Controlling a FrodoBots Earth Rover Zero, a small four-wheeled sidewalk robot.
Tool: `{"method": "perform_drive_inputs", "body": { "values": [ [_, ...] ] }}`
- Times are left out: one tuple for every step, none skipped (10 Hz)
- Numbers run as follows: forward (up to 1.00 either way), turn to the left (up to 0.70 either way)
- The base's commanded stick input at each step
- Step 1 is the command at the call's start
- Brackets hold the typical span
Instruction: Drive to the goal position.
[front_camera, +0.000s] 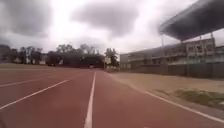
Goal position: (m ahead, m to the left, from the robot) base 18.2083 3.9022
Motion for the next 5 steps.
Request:
{"method": "perform_drive_inputs", "body": {
  "values": [
    [0.70,0.00],
    [0.70,0.00],
    [0.70,0.00],
    [0.70,0.00],
    [0.70,0.00]
  ]
}}
